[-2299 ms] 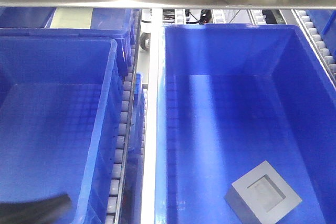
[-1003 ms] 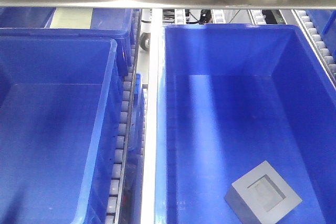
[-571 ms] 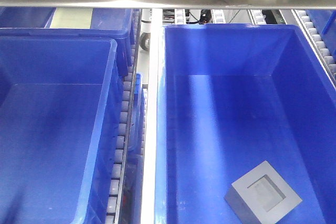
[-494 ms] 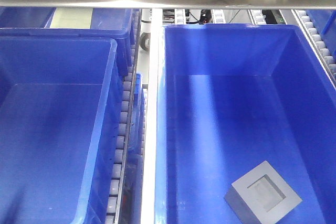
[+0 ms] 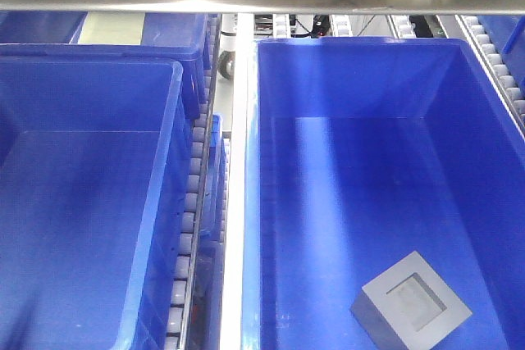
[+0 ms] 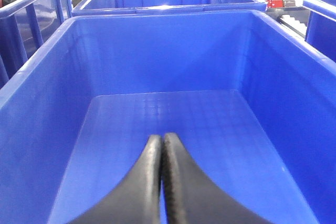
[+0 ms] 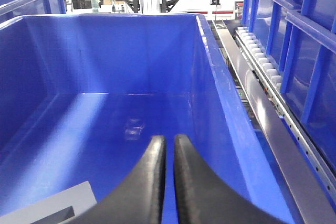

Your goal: Sort gray base to blue bin

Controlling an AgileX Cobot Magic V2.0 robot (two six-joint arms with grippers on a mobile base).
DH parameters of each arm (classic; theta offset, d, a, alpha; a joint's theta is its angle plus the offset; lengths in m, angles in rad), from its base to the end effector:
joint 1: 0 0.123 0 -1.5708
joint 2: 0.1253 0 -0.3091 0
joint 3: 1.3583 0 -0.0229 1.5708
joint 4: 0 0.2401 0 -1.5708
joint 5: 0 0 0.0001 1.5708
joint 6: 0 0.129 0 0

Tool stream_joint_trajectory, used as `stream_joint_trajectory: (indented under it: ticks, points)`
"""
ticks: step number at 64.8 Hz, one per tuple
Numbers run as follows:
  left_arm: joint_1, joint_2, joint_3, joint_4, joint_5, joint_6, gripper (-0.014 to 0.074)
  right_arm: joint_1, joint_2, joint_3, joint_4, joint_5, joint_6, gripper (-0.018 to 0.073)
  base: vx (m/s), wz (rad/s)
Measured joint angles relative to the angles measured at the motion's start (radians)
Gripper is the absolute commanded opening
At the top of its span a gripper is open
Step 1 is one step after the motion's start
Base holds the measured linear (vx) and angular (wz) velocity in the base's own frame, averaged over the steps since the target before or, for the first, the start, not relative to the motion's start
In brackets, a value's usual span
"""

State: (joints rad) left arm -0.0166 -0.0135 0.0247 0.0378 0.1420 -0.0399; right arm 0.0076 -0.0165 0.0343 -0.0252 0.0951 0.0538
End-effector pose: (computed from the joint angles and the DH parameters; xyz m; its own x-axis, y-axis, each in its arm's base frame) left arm 0.0592 -0.0003 0.1900 -0.0659 -0.0014 -0.9978 0.0111 0.9999 -0.0021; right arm 0.0596 0.0001 0.1926 -0.0258 0.0285 -0.9993 -0.0045 0.9996 0.0286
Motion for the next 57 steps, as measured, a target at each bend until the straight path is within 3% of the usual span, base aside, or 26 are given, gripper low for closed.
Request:
stream_joint_trajectory:
  ticks: [57]
  points:
    - [0.000,0.000,0.000,0.000,0.001,0.000,-0.0006,0.000,0.000,0.000,0.000,0.000,0.000,-0.0004,0.00,0.00]
